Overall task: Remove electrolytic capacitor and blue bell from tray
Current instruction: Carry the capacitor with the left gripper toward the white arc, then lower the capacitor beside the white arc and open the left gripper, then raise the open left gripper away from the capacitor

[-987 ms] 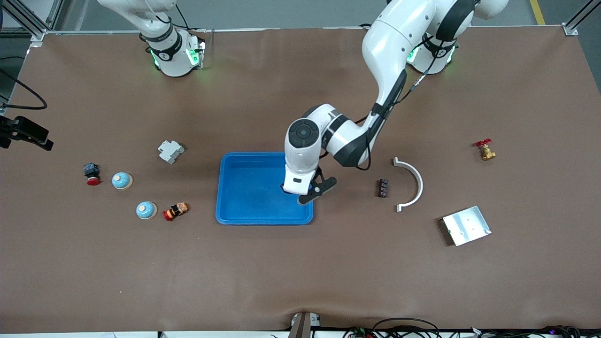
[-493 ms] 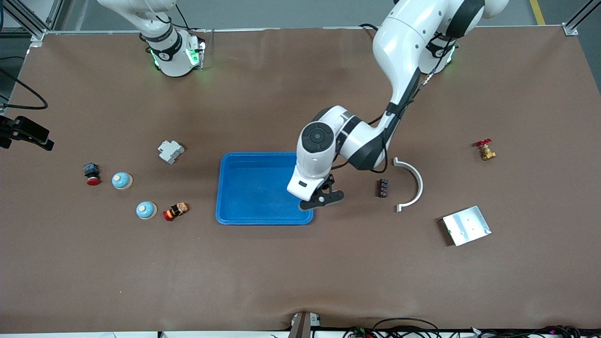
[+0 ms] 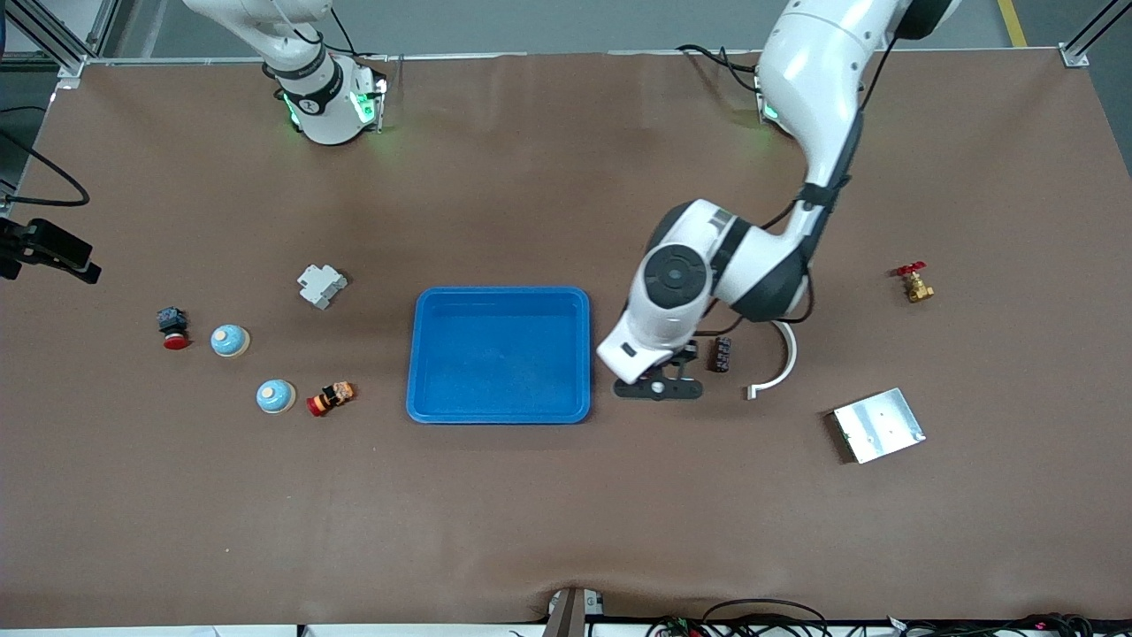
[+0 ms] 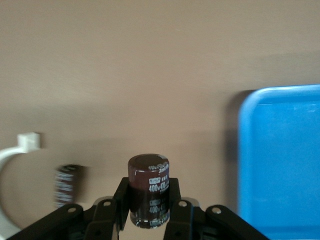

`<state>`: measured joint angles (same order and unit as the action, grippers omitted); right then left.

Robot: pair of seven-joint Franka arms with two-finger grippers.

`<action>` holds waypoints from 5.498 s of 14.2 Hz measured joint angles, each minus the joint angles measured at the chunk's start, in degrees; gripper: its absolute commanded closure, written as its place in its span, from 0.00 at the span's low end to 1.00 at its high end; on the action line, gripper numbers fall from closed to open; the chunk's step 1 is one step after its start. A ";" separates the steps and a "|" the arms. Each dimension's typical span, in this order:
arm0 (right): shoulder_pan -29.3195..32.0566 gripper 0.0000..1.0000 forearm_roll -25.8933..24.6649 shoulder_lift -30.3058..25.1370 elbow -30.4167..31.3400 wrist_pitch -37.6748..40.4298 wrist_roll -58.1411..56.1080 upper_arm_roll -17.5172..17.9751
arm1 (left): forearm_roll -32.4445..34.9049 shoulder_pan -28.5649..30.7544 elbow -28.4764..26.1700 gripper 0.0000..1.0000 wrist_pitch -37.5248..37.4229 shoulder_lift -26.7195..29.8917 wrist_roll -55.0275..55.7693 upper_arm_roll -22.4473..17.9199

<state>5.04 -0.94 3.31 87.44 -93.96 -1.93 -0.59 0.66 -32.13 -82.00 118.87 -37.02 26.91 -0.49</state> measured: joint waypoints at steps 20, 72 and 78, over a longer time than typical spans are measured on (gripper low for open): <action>0.14 0.00 0.00 0.00 0.00 -0.01 0.00 -0.13 | 0.01 22.99 -22.35 1.00 12.21 10.46 -37.88 0.22; 0.25 0.00 2.03 0.00 0.01 0.90 -0.02 -0.35 | -0.01 25.41 -36.40 0.00 26.89 9.41 -27.94 0.80; 0.32 0.00 2.62 0.00 0.01 0.90 -0.04 -0.50 | -0.01 25.61 -31.93 0.00 21.51 11.51 -27.94 0.79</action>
<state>5.36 1.69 3.31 87.45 -93.06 -1.97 -1.09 0.64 -6.52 -113.93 140.37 -25.51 -1.03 0.30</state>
